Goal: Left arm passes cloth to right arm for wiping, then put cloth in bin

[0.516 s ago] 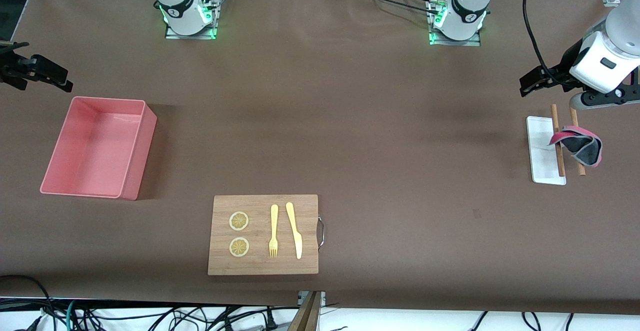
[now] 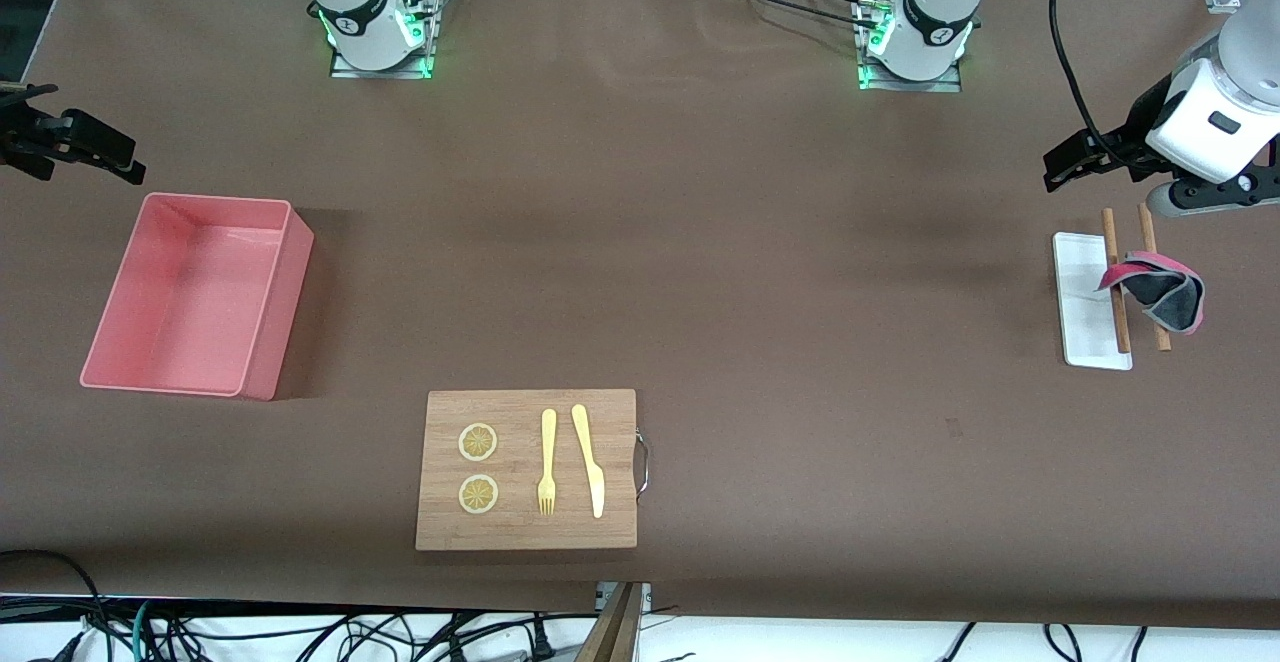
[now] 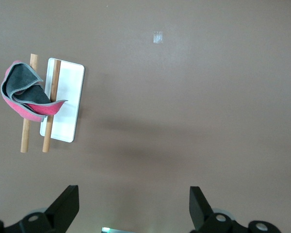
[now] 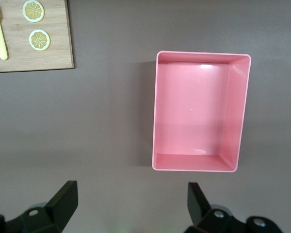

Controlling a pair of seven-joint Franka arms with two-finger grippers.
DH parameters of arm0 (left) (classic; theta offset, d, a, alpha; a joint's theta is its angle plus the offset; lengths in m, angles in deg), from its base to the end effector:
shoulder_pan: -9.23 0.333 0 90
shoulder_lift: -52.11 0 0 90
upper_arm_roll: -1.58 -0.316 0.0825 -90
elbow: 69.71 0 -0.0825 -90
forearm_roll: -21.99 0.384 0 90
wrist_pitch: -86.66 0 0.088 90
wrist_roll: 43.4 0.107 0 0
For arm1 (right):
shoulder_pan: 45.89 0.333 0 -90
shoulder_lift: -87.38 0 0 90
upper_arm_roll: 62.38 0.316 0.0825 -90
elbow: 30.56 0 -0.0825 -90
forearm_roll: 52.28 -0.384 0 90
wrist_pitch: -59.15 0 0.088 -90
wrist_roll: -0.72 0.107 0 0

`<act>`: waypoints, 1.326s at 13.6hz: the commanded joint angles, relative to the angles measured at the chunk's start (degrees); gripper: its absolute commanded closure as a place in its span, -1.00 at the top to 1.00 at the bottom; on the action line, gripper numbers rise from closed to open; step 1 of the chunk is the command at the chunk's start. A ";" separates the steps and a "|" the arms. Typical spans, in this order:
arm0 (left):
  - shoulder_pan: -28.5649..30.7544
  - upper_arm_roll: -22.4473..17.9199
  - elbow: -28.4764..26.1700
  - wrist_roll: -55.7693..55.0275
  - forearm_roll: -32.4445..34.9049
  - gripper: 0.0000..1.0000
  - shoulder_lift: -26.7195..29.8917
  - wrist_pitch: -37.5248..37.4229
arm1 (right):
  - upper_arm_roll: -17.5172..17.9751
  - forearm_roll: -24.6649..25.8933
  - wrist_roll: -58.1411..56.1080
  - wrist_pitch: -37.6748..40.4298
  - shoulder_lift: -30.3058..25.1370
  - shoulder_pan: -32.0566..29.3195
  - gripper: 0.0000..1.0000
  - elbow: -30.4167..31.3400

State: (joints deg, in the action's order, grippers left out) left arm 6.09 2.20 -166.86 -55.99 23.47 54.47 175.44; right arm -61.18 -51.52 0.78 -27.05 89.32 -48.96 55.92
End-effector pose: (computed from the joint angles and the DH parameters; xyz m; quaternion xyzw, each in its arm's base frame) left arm 0.5343 -0.0324 0.5867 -0.9956 -0.0765 0.0500 0.0205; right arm 0.5582 -0.0199 0.6288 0.9996 -0.0171 -0.0195 0.0060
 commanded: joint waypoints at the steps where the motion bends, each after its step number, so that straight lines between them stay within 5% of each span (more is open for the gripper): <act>1: 0.42 -0.18 1.17 0.38 -1.13 1.00 0.28 -1.23 | 0.29 0.12 0.30 0.60 0.35 -0.45 1.00 -1.05; 18: 4.46 -0.18 1.87 0.64 -0.96 1.00 -2.80 -2.29 | 0.21 0.12 0.30 0.60 0.35 -0.71 1.00 -1.05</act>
State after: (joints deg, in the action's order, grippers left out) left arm 10.20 1.81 -166.56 -55.95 23.47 52.98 174.45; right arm -61.21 -51.52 0.78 -27.05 89.32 -49.26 55.92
